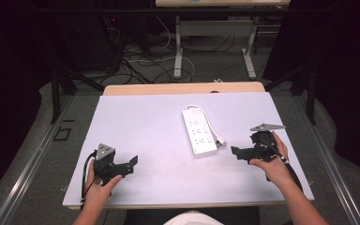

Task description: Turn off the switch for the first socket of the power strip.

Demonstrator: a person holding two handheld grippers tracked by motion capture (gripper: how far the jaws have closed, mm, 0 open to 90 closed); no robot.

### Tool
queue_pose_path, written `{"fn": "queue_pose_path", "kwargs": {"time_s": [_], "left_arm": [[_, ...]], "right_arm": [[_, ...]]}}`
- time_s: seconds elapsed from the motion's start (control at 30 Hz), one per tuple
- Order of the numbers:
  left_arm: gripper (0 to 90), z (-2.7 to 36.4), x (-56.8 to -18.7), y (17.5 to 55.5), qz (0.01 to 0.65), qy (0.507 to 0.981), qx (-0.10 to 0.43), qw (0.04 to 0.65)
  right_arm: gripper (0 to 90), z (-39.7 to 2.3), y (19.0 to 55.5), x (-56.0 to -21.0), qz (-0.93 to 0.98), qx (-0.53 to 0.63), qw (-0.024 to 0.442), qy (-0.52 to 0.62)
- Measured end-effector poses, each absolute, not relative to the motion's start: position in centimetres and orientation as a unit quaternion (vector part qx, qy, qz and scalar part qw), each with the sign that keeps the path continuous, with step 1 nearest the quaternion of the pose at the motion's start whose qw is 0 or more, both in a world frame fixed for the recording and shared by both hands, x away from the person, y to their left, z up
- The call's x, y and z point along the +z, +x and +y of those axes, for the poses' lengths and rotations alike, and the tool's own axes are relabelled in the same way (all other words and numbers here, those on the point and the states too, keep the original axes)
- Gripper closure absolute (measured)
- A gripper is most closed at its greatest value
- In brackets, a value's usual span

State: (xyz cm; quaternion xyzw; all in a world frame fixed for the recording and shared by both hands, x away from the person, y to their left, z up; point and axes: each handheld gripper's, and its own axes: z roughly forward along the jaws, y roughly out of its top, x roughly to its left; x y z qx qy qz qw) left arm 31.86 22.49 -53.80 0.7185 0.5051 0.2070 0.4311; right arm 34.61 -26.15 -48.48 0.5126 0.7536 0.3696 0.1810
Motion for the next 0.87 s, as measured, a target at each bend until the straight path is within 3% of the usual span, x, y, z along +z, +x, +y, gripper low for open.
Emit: {"fn": "queue_pose_path", "kwargs": {"time_s": [0.87], "left_arm": [[1.3, 22.4, -53.9, 32.1, 0.505, 0.722, 0.202, 0.426]], "right_arm": [[0.0, -30.6, 34.2, -51.8, 0.697, 0.382, 0.194, 0.575]]}}
